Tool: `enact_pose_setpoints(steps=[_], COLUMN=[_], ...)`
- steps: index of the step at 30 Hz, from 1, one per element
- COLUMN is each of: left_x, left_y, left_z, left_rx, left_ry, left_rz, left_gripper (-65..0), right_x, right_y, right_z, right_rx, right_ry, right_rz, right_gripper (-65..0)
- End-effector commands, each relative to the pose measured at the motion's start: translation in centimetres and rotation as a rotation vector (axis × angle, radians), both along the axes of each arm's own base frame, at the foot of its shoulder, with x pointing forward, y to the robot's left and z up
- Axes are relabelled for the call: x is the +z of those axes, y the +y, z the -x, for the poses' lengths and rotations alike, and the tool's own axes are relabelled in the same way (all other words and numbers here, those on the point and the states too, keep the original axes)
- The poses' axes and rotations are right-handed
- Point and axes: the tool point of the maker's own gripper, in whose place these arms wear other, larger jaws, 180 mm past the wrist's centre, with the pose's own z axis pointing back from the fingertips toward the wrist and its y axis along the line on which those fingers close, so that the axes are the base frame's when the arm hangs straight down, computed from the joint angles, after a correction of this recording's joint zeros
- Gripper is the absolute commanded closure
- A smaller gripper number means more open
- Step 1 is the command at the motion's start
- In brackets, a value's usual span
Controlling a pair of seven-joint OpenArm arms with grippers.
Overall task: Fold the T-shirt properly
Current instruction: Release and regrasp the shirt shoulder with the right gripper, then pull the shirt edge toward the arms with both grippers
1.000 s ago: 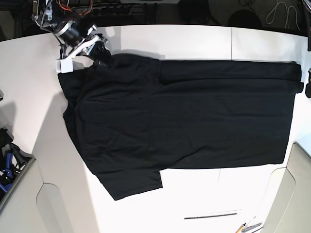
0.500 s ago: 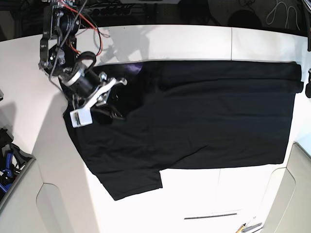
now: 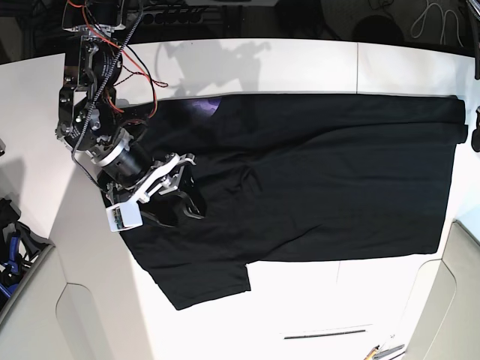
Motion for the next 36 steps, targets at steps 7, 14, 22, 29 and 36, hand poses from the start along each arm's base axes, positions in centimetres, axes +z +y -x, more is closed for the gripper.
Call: enact_pose_setpoints(steps=[7,14,22,29,36], left_x=[2.4,0.3,-3.9,-6.1,-7.7], left_y=[-0.8,-4.4,-5.2,-4.7,-5.8], left_z=[-1.1,-2.1,-2.3,0.3,3.3], left_rx=[-0.073,-0.235,-0.305,-0.283,-0.298], left_ry=[-0.027,0.1,0.244,0.361,0.416], left_rz=[-0.019,-0.136,-0.376,-0.372,-0.275], left_gripper=[-16.5,0.0,0.0,0.0,0.0], right_x=[0.1,-1.3,-6.5,-10.4,-13.1], right_y=[-2.1,-4.5,-8.4,-10.0,-10.0], right_z=[0.2,1.3,4.1,8.8,13.8], right_rx=[-0.015,-0.073,-0.169,-0.194,-0.167], right_ry=[0.05,0.115,0.251,0.392,0.527], right_rz=[0.06,0.06,0.267,0.325,0.337], right_gripper=[-11.6,0.0,0.0,0.0,0.0])
